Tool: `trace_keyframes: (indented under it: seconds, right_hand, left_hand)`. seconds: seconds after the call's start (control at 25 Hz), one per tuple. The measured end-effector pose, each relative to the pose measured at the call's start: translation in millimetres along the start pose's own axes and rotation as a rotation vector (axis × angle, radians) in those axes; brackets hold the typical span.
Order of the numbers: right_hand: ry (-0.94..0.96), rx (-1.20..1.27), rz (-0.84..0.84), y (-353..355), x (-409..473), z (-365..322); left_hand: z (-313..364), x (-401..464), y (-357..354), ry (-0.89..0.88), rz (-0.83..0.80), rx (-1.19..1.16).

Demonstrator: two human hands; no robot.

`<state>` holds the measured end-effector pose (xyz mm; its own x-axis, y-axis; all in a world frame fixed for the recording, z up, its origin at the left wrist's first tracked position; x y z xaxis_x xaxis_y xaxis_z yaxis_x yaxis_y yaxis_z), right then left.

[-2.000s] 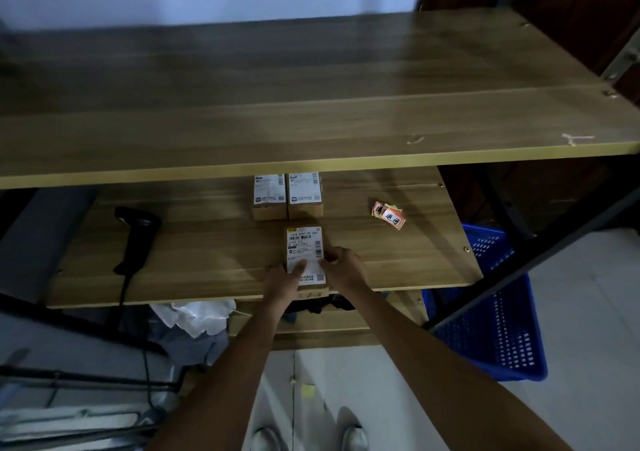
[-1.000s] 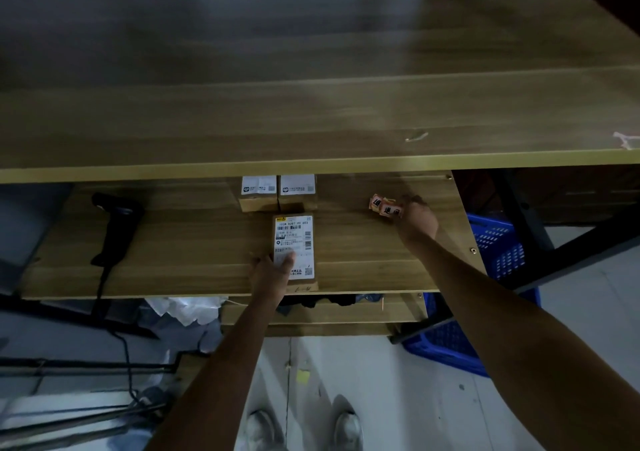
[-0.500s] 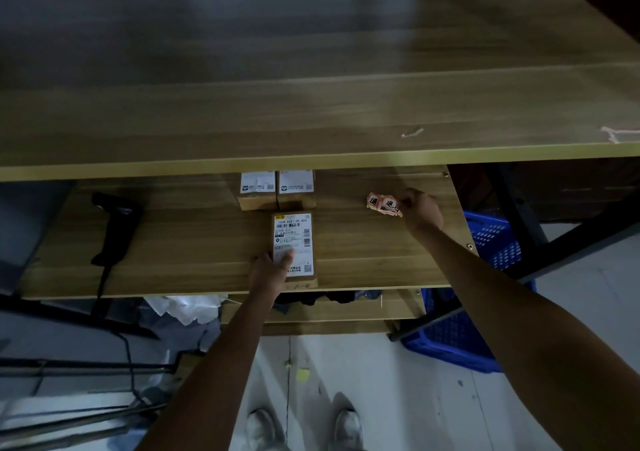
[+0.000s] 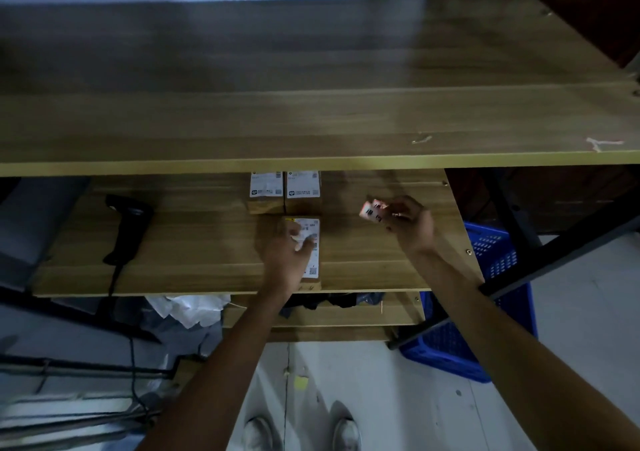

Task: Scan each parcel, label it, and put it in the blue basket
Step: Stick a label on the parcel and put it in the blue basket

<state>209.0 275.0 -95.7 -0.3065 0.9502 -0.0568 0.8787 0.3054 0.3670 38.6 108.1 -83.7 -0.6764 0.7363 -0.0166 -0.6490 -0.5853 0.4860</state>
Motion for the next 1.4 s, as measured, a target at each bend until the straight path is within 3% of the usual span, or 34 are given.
trace_keyframes:
  seconds: [0.08, 0.16, 0.44, 0.84, 0.92, 1.04, 1.12, 1.4]
  right_hand:
    - [0.055, 0.114, -0.110, -14, -42, -14]
    - [0.090, 0.140, -0.188, -28, -78, -23]
    - [-0.062, 0.367, -0.281, -40, -119, -39]
    - [-0.086, 0.325, -0.401, -50, -125, -49]
    - [-0.098, 0.323, -0.389, -50, -123, -49]
    - [-0.107, 0.325, -0.360, -53, -121, -47]
    - [-0.106, 0.316, -0.354, -56, -120, -47]
    - [-0.089, 0.366, -0.329, -62, -120, -42]
  left_hand:
    - [15, -17, -1, 0.041, -0.131, -0.259]
    - [19, -32, -3, 0.095, -0.209, -0.349]
    - [25, -51, 10, 0.334, -0.069, -0.652]
    - [26, -51, 19, 0.410, 0.016, -0.788]
    - [25, -53, 21, 0.308, 0.070, -0.629]
    - [19, -54, 25, -0.159, 0.236, -0.067]
    - [17, -54, 24, -0.385, 0.198, 0.103]
    - [23, -59, 21, -0.368, 0.132, -0.064]
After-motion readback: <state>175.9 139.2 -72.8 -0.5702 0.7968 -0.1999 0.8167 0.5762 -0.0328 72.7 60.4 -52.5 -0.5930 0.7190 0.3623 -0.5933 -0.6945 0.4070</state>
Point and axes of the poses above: each hand's wrist, its own x-axis towards the middle knuckle, its own y-axis out of the back of the hand, z = x × y, the point moved 1 cm from there along x, towards the middle knuckle, and after that the axes turned 9 degrees about -x, right-handed, at the moved point
